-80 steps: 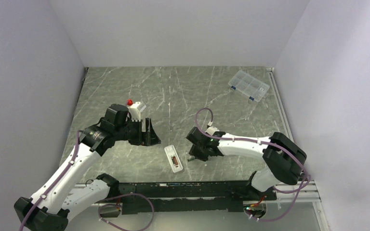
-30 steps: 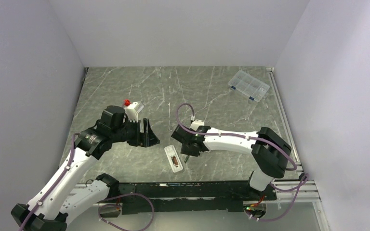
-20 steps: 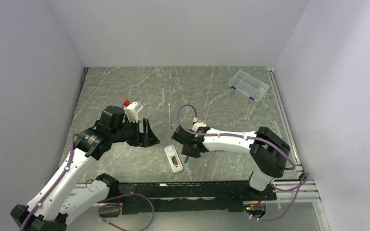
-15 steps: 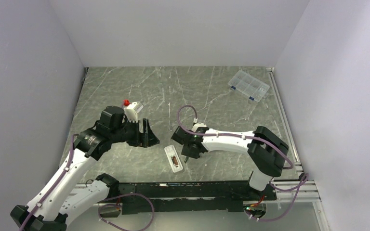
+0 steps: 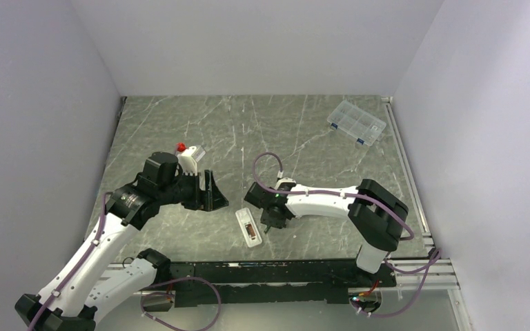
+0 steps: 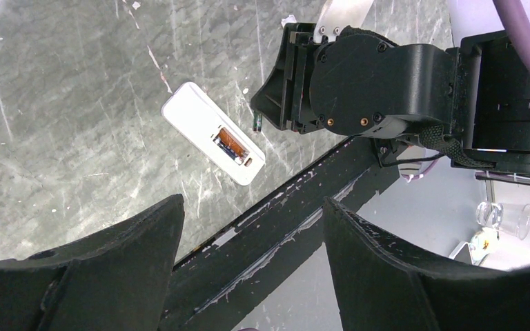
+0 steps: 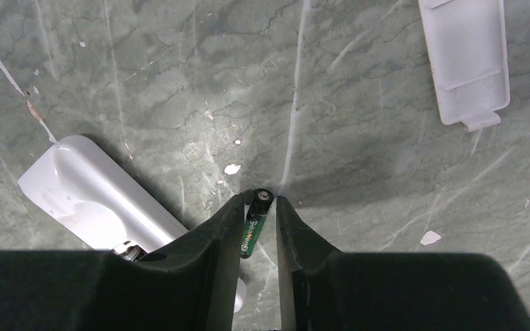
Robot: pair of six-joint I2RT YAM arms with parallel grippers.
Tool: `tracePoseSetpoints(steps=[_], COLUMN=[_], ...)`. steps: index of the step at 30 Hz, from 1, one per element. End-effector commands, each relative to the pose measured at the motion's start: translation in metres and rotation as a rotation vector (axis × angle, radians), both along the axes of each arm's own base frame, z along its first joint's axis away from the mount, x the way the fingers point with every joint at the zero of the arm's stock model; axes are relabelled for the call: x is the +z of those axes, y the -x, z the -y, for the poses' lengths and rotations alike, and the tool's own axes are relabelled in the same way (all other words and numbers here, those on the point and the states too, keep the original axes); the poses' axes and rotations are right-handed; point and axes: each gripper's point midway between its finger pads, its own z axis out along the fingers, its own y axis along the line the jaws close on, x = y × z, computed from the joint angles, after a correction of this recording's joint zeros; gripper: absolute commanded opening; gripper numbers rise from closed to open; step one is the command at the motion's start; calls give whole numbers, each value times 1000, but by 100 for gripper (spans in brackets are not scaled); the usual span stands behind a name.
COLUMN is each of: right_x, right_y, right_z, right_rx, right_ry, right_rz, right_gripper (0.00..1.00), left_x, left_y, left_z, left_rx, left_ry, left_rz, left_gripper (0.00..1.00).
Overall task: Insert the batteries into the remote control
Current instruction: Pick up the battery from the center of the board, then load the battery into the remote control.
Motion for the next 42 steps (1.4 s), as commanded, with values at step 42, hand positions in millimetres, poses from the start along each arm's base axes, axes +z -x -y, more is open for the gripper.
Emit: tracePoseSetpoints(steps=[42], right_x=[102], right_y=[-26], right_z=[-46], right_rx=[460], right_ry=[-309], right_rz=[433], right_gripper=[0], left_x=[-81], left_y=[-26], left_z=[12], left_rx=[175], left_ry=[-10], left_rz=[-231], left_gripper=[75])
